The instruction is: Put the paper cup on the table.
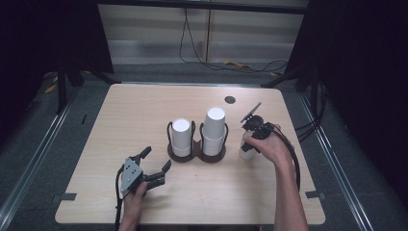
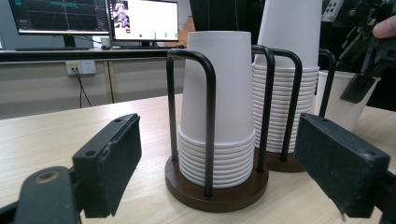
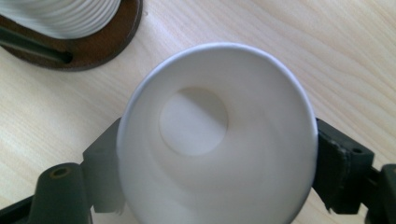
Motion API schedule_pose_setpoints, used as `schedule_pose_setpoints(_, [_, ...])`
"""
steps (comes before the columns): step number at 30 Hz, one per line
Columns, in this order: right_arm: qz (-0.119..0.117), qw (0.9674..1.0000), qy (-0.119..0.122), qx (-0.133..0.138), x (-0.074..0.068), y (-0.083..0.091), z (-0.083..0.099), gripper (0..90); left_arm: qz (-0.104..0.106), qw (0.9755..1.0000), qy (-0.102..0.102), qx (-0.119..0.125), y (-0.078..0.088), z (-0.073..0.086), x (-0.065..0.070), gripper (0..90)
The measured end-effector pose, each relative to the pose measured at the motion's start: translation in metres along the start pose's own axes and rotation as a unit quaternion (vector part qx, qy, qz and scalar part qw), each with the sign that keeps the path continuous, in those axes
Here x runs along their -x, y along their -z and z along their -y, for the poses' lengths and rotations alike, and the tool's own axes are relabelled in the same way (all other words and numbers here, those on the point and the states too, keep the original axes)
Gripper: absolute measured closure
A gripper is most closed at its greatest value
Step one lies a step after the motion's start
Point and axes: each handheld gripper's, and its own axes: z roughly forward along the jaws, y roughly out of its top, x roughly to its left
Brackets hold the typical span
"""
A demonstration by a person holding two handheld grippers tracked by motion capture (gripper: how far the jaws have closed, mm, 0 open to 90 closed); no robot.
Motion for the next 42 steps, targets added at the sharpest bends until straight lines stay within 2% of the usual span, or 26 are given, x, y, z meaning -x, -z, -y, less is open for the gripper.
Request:
schedule_pose_setpoints(3, [0.004,0.9999,-0.008,0.014,0.000,-0.002,0.000,18.1,-0.002,1.0000,0.008,0.004,0.000,0.000,0.001,15.1])
schedule_pose_setpoints(5, [0.002,0.9995,-0.012,0.027,0.000,-0.003,0.001,17.4,0.000,1.0000,0.003,0.001,0.000,0.000,0.000,15.1])
schedule_pose_setpoints(11, [-0.017,0.9988,-0.022,0.041,0.003,-0.008,0.006,16.2,0.000,1.0000,0.002,0.001,0.000,0.000,0.000,15.1])
schedule_pose_setpoints(17, [-0.024,0.9981,-0.036,0.045,0.004,-0.011,0.013,15.9,0.001,1.0000,0.002,0.001,0.000,0.000,0.000,15.2])
schedule_pose_setpoints(26, [-0.035,0.9947,-0.062,0.074,0.006,-0.014,0.030,15.6,0.002,1.0000,-0.001,0.000,0.000,0.000,0.000,15.4])
schedule_pose_setpoints(31, [-0.038,0.9911,-0.079,0.100,0.005,-0.014,0.041,15.8,-0.003,1.0000,-0.001,0.000,0.000,0.000,0.000,15.4])
schedule_pose_setpoints(34, [-0.052,0.9865,-0.096,0.122,0.006,-0.015,0.049,15.9,0.001,1.0000,-0.001,0.000,0.000,0.000,0.000,15.4])
schedule_pose_setpoints(38, [-0.050,0.9818,-0.112,0.145,0.004,-0.014,0.060,15.8,0.002,1.0000,0.000,0.000,0.000,0.000,0.000,15.4])
schedule_pose_setpoints(42, [-0.050,0.9733,-0.131,0.182,-0.001,-0.015,0.070,15.7,-0.005,1.0000,0.007,0.002,0.000,0.000,0.000,15.5])
